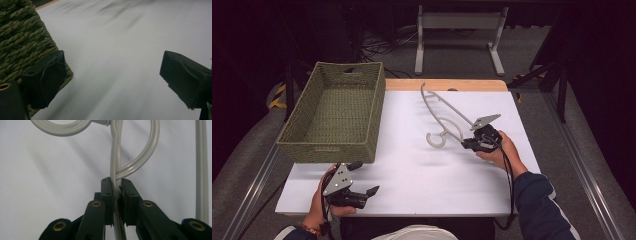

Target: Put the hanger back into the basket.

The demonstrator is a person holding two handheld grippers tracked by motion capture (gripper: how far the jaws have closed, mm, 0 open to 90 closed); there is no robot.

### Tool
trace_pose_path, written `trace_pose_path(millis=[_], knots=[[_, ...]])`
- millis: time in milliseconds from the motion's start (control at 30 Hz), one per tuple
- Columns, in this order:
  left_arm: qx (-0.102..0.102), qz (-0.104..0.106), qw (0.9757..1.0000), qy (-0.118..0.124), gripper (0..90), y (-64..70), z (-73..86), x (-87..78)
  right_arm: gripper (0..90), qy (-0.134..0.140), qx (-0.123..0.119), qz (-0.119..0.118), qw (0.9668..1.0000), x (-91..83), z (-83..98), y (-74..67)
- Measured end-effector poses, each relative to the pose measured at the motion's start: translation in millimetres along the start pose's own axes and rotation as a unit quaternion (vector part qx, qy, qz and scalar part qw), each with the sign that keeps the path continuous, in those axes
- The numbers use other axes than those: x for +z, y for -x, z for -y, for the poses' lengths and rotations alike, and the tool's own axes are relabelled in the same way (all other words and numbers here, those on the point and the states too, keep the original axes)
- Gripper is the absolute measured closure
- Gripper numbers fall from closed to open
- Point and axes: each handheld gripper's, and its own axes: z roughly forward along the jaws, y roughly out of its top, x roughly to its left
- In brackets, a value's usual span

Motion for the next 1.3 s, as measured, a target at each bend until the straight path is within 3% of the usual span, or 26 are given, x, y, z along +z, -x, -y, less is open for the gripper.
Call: trace_pose_path(millis=[67,100,133,167,300,367,500,600,900,933,967,1067,1200,1300], knots=[[0.003,-0.003,1.0000,0.000,7.7,0.8,-0.6,0.7,82.1,0.048,0.015,-0.012,0.9987,-9.1,-1.1,-0.1],[0.003,-0.003,1.0000,0.000,8.2,0.8,-0.6,0.7,82.1,0.048,0.015,-0.012,0.9987,-9.1,-1.1,-0.1],[0.002,-0.001,1.0000,0.002,8.2,1.2,-1.2,1.6,82.1,0.068,0.021,-0.015,0.9973,-13.6,-2.2,-1.6],[0.003,0.001,1.0000,0.001,8.6,1.4,-1.8,2.0,82.1,0.096,0.025,-0.015,0.9949,-18.7,-3.4,-3.8],[0.007,-0.004,1.0000,0.006,10.4,4.2,-5.5,4.6,82.1,0.151,0.036,-0.021,0.9876,-30.0,-6.2,-10.9],[0.004,-0.005,0.9999,0.012,11.2,5.0,-8.7,4.3,82.1,0.172,0.035,-0.025,0.9841,-34.6,-6.3,-14.7],[-0.005,-0.002,0.9987,0.051,12.9,3.0,-19.9,-2.9,82.1,0.198,0.008,-0.027,0.9797,-40.5,-1.8,-27.2],[-0.004,-0.010,0.9964,0.084,14.9,1.0,-32.7,-11.3,82.1,0.204,-0.009,-0.037,0.9782,-41.3,1.4,-35.5],[0.006,-0.019,0.9900,0.140,20.6,-2.1,-68.9,-14.2,82.1,0.234,-0.034,-0.064,0.9695,-39.9,9.6,-50.8],[0.005,-0.019,0.9880,0.153,20.6,-2.3,-75.3,-12.7,82.1,0.240,-0.041,-0.073,0.9671,-39.5,10.1,-53.8],[0.009,-0.022,0.9870,0.159,21.1,-2.6,-82.2,-11.1,82.1,0.248,-0.051,-0.067,0.9651,-39.4,10.3,-57.7],[-0.002,-0.018,0.9824,0.186,21.0,-7.6,-97.6,-3.2,82.1,0.248,-0.057,-0.073,0.9644,-33.2,9.6,-66.7],[-0.003,-0.011,0.9811,0.193,21.0,-11.4,-111.7,9.1,82.1,0.239,-0.068,-0.079,0.9654,-27.6,9.2,-72.2],[-0.017,0.010,0.9799,0.199,20.9,-11.5,-117.9,22.5,82.1,0.244,-0.069,-0.088,0.9633,-25.3,9.4,-76.0]])
